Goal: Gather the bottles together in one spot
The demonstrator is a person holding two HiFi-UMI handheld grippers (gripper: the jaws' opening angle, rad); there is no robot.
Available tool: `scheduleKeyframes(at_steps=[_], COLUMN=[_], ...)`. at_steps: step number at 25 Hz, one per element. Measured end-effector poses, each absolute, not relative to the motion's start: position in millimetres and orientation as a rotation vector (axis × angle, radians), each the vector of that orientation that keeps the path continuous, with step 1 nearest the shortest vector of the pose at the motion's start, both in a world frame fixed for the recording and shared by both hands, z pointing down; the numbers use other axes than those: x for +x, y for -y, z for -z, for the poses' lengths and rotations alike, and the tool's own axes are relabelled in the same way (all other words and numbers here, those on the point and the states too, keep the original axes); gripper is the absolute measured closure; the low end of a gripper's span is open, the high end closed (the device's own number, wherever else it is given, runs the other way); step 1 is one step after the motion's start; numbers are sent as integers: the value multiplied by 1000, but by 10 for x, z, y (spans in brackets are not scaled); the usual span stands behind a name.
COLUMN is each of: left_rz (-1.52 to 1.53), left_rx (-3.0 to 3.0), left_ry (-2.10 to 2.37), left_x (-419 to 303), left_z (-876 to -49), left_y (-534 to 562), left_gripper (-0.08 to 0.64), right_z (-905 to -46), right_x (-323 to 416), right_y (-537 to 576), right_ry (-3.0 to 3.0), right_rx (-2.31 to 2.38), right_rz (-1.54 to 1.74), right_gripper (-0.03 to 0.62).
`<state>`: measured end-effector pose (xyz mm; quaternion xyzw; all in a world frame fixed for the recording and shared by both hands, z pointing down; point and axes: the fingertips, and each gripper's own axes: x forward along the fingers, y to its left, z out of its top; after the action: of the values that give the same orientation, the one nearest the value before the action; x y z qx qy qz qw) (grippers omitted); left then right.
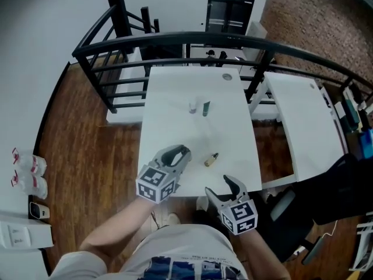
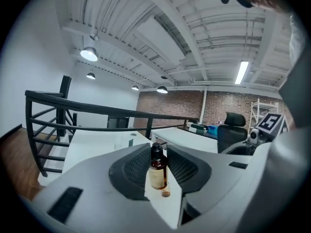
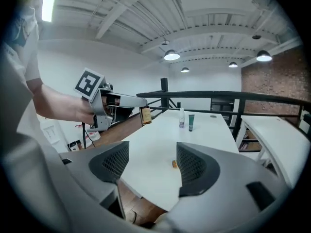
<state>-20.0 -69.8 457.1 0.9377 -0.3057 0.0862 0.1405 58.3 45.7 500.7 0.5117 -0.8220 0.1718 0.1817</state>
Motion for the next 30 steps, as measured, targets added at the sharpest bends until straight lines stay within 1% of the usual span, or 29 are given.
scheduleKeyframes(at_steps=[7, 16, 25, 30], left_rz=[-237, -291, -351, -395], left_rx=[2673, 2625, 2590, 2578], left_ry=[1004, 1136, 1198, 1220], left_x=[35, 367, 539, 625], left_z=[-4847, -5309, -5698, -5974], left_y=[1394, 2321, 2815, 3016], left_gripper=[459, 460, 460, 476], right_z=[-5109, -5306, -5503, -5601], right_x=[1119, 1576, 1917, 2080], right_y=[-106, 451, 706, 722], right_ry=[2324, 2325, 2300, 2274], right_rx=[1414, 1308, 1250, 1235], right_rz=[-564, -588, -633, -661], right_gripper=[267, 267, 267, 267])
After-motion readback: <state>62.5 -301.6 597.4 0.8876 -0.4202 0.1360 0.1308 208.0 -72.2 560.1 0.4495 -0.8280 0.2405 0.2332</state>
